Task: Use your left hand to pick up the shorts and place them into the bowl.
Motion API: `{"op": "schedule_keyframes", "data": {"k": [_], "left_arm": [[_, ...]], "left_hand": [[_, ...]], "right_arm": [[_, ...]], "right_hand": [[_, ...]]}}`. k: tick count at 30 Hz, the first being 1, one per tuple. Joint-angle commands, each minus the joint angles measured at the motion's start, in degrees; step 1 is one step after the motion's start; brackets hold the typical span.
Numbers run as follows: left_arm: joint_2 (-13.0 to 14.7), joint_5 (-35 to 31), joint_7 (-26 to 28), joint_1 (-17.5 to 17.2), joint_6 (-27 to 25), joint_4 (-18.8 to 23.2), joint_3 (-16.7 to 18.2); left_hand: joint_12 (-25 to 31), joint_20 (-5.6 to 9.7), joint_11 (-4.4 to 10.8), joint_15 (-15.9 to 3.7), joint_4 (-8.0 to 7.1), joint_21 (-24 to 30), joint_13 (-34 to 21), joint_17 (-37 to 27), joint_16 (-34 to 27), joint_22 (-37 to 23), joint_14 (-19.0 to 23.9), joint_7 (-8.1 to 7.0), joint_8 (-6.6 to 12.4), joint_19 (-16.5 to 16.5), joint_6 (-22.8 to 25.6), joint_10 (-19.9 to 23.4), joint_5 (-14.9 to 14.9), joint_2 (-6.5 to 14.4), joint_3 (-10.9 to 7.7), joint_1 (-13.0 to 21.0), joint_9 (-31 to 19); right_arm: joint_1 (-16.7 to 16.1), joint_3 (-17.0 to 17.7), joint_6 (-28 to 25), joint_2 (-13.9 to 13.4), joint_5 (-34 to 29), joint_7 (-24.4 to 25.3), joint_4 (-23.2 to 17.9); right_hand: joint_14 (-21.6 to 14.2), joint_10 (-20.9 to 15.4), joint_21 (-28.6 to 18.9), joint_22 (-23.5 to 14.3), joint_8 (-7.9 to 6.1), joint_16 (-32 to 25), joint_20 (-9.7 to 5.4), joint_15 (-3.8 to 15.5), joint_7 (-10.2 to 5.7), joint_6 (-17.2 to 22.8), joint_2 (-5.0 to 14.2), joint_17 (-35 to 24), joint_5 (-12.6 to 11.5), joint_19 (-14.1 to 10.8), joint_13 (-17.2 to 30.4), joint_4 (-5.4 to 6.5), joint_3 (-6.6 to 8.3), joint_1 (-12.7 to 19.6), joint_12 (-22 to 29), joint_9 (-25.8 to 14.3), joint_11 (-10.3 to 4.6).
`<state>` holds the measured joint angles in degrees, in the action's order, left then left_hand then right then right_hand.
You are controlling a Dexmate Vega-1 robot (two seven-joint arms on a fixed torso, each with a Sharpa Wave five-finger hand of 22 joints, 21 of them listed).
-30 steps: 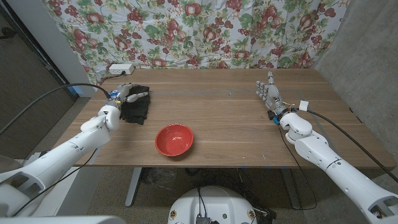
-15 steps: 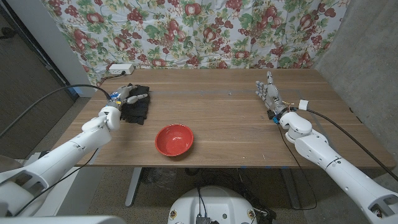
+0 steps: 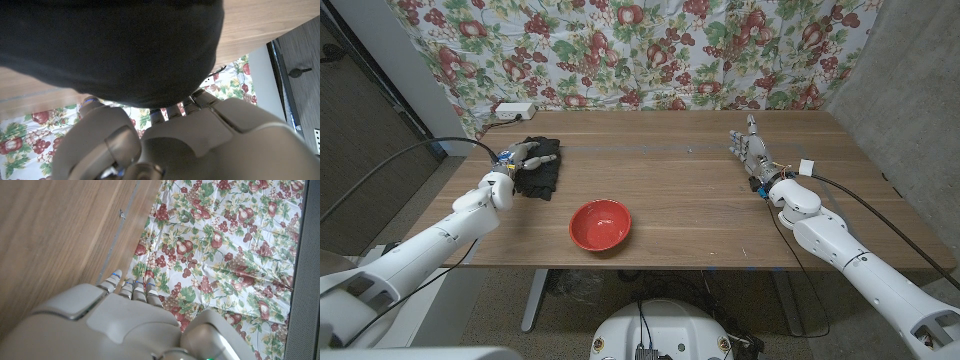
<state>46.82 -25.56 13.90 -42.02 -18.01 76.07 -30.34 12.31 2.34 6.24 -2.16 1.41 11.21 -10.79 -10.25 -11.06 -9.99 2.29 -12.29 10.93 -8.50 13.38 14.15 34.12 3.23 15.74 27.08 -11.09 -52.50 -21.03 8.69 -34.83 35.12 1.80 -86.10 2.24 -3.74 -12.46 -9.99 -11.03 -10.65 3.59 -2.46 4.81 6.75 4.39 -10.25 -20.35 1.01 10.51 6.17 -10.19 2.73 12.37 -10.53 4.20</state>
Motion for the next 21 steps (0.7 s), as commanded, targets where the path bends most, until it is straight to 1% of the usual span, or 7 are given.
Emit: {"op": "schedule_keyframes", "data": {"k": [1,2,4,7,15,18,21], "left_arm": [[-0.2,-1.0,-1.1,0.5,0.1,-0.6,-1.1],[-0.2,-1.2,-1.1,0.6,-0.2,-0.6,-1.3],[-0.1,-1.4,-1.2,0.6,-0.2,-0.5,-1.4],[-0.2,-1.5,-1.3,0.6,-0.4,-0.5,-1.5],[-0.5,-1.2,-1.1,0.2,-0.2,-0.3,-1.5],[-0.4,-1.4,-0.8,0.0,0.0,0.1,-1.6],[-0.5,-1.5,-1.0,-0.1,-0.1,0.2,-1.8]], "left_hand": [[-0.2,0.88,0.26,-4.34,-0.12,0.0,-0.3,-0.2,0.1,-0.1,0.4,-0.22,0.22,-0.1,0.0,0.2,0.4,0.3,0.02,0.2,-0.1],[-0.1,0.62,0.38,-4.39,-0.08,0.1,-0.3,-0.2,-0.1,-0.1,0.7,-0.23,0.27,-0.3,0.0,0.3,0.5,0.2,0.02,0.2,-0.1],[0.0,-0.46,0.82,-4.39,0.12,0.2,-0.4,-0.3,-0.5,-0.2,2.1,-0.26,0.47,-0.6,0.4,0.8,0.6,0.3,-0.02,0.6,-0.1],[0.1,-0.98,1.12,-4.41,0.28,0.4,-0.4,-0.3,-0.7,-0.2,2.7,-0.2,0.7,-1.1,0.9,1.0,0.7,0.3,-0.07,0.9,-0.1],[-0.2,-0.9,1.23,-4.46,0.53,0.3,-0.5,-0.3,-0.4,-0.2,2.2,-0.26,0.81,-1.1,1.1,0.3,0.8,0.2,-0.13,1.4,-0.1],[-0.2,-0.47,1.27,-4.68,0.61,0.3,-0.5,-0.4,-0.3,-0.2,2.0,-0.27,0.83,-1.2,1.2,0.2,0.8,0.2,-0.15,1.6,-0.1],[-0.2,0.05,1.63,-4.99,0.71,0.4,-0.5,-0.4,-0.3,-0.2,2.0,-0.28,0.82,-1.3,1.1,0.2,0.9,0.2,-0.16,1.8,-0.1]], "right_arm": [[-0.1,0.0,-0.1,-0.1,0.1,-0.1,-0.1],[-0.1,0.0,0.1,-0.2,-0.1,-0.1,-0.1],[-0.2,0.0,0.1,-0.2,-0.1,-0.1,-0.1],[-0.4,0.1,0.1,-0.2,0.0,0.0,-0.2],[-0.4,0.1,0.3,-0.4,0.0,-0.2,-0.2],[-0.5,0.2,0.3,-0.2,0.3,-0.3,-0.2],[-0.6,0.3,0.4,-0.2,0.4,-0.3,-0.2]], "right_hand": [[0.4,-0.4,0.4,-0.3,0.02,0.0,-0.12,0.18,0.03,0.5,-0.04,-0.2,-0.2,-0.3,0.2,-0.07,-0.26,0.0,0.1,-0.1,0.23],[0.4,-0.4,0.4,-0.3,0.03,0.0,-0.12,0.11,0.07,0.5,-0.03,-0.2,-0.2,-0.3,0.2,-0.07,-0.25,0.0,0.1,-0.1,0.23],[0.4,-0.4,0.4,-0.3,0.03,0.0,-0.12,0.09,0.04,0.5,-0.02,-0.2,-0.2,-0.3,0.2,-0.07,-0.25,0.0,0.1,-0.1,0.19],[0.4,-0.8,0.5,-0.3,0.04,0.0,-0.11,0.11,0.05,0.5,-0.02,-0.2,-0.2,-0.3,0.2,-0.07,-0.26,0.0,0.2,-0.1,0.17],[0.4,-1.1,0.5,-0.3,-0.02,0.0,-0.1,0.15,0.02,0.7,0.0,-0.2,-0.2,-0.3,0.2,-0.07,-0.25,0.0,0.3,-0.1,0.25],[0.4,-1.1,0.5,-0.3,-0.02,0.0,-0.1,0.15,0.02,0.7,0.0,-0.2,-0.2,-0.3,0.2,-0.07,-0.26,0.0,0.4,-0.1,0.24],[0.4,-1.2,0.6,-0.3,-0.01,0.0,-0.12,0.16,0.01,0.7,0.0,-0.2,-0.2,-0.3,0.2,-0.07,-0.26,0.0,0.4,-0.1,0.24]]}}
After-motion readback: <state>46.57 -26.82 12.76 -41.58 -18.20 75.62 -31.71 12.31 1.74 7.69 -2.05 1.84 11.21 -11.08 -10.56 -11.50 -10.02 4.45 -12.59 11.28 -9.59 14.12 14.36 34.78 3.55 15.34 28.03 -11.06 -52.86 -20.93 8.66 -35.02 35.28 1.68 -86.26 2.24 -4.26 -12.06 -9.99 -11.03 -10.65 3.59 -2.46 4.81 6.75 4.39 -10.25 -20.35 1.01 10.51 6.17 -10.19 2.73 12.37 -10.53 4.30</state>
